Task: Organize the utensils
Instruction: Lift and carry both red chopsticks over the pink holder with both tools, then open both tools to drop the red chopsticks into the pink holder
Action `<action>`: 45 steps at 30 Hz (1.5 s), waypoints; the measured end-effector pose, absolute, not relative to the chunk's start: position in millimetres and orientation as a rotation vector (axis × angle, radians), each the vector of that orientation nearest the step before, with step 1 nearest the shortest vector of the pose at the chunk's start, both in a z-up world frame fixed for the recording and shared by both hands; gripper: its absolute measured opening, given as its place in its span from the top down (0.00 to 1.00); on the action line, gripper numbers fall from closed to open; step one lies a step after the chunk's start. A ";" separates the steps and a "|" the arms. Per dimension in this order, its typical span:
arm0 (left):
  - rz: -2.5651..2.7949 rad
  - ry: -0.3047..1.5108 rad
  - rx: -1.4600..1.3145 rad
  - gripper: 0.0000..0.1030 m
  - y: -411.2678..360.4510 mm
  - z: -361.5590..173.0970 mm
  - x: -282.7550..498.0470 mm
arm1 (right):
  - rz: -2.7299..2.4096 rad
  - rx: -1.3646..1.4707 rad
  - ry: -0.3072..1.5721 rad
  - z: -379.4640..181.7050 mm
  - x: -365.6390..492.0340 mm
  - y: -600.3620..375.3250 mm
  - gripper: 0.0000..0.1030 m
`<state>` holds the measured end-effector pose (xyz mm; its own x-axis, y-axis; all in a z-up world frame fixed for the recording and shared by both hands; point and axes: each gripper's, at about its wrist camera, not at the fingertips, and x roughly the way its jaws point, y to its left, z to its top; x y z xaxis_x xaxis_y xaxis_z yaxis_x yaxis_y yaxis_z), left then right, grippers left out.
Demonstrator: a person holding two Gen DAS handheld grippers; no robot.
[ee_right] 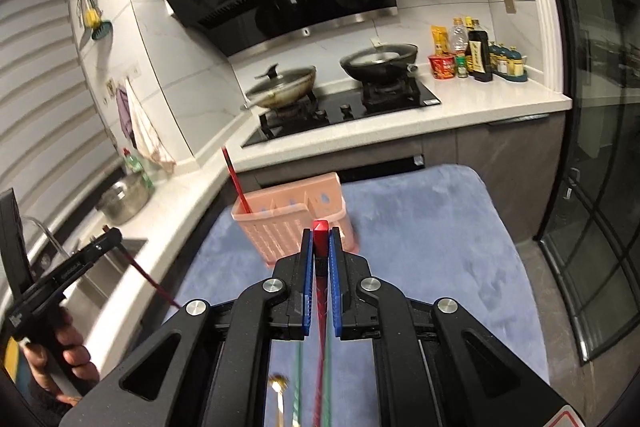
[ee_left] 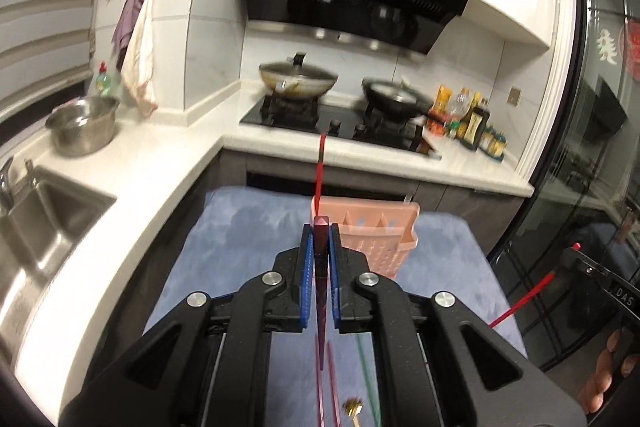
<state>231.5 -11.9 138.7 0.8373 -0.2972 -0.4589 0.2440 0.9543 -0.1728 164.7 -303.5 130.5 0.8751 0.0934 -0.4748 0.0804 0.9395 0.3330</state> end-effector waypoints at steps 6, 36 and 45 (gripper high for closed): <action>-0.307 0.409 -0.110 0.93 -28.5 184.5 266.7 | 0.042 0.387 0.418 168.5 212.6 -312.2 0.93; -0.264 0.432 -0.138 0.93 -54.4 149.8 401.6 | 0.047 0.409 0.503 121.8 373.0 -306.4 0.93; -0.251 0.481 -0.143 0.92 -54.2 136.8 407.4 | 0.042 0.403 0.525 113.0 373.9 -307.1 0.87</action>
